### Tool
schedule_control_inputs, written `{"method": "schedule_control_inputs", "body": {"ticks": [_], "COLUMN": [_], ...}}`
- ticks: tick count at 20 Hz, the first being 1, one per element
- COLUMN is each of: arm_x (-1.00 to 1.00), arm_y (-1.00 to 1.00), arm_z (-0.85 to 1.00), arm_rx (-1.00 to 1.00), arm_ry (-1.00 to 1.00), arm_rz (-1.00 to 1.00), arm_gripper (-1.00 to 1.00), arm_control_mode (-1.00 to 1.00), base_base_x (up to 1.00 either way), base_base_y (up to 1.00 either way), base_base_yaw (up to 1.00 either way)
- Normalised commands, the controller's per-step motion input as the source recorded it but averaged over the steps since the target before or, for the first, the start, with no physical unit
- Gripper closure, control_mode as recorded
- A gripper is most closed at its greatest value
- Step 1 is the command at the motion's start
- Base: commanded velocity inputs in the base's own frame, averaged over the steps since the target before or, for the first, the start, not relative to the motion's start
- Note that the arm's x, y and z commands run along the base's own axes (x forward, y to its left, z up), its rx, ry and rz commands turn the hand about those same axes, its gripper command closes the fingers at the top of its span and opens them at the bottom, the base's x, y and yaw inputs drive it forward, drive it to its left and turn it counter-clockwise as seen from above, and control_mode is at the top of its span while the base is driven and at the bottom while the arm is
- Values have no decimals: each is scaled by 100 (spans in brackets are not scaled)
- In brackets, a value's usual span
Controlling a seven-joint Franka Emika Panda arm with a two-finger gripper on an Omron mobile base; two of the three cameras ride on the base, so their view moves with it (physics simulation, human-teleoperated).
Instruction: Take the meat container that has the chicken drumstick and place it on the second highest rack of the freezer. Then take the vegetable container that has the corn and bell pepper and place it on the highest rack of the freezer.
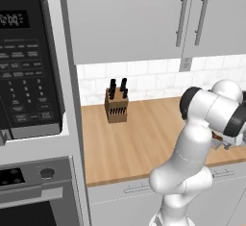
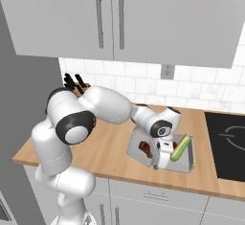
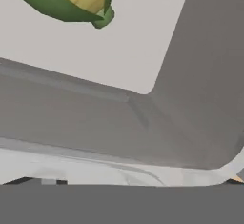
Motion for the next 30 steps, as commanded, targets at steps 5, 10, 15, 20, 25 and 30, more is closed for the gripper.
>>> {"method": "schedule_control_inputs", "body": {"ticks": [5,10,15,20,25,30], "arm_x": [-29,-11,0,0,0,-3], "arm_y": [20,22,32,4,0,0], "arm_z": [7,3,0,0,0,0], "arm_rx": [0,-1,-2,0,0,0], "arm_ry": [-4,0,0,3,3,0], "arm_rz": [5,1,0,0,0,0], "arm_gripper": [-100,-100,-100,100,100,100], "arm_control_mode": [-100,-100,-100,-100,-100,-100], "base_base_x": [0,0,0,0,0,0], "base_base_y": [0,0,0,0,0,0], "base_base_yaw": [0,0,0,0,0,0]}}
